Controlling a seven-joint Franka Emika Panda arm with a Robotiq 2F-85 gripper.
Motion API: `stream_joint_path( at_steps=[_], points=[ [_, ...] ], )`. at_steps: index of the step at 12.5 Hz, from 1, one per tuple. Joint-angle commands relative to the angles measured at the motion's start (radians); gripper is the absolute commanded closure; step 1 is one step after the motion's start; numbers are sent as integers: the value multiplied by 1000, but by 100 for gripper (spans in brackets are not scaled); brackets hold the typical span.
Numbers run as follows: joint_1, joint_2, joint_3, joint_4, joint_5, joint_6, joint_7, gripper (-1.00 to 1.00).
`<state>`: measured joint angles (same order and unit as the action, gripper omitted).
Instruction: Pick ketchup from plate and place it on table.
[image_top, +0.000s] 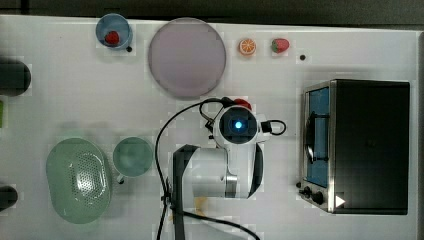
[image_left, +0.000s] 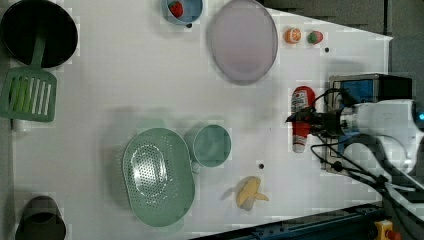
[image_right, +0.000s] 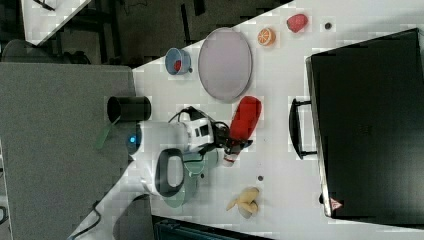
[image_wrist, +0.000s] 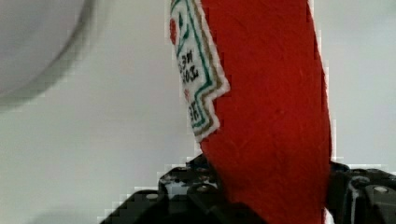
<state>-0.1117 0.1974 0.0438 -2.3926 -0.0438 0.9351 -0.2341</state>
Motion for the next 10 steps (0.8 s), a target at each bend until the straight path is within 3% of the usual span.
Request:
stream_joint_path(
  at_steps=[1, 3, 4, 8, 10],
  points=[
    [7, 4, 2, -29, 23, 83, 45, -48],
    [7, 10, 2, -39, 23, 112, 45, -93],
    [7, 1, 2, -36, 23, 111, 45, -100],
    [7, -110, 2, 22, 23, 61, 50, -100],
    [8, -175, 2, 92, 24, -87, 51, -100]
  ],
)
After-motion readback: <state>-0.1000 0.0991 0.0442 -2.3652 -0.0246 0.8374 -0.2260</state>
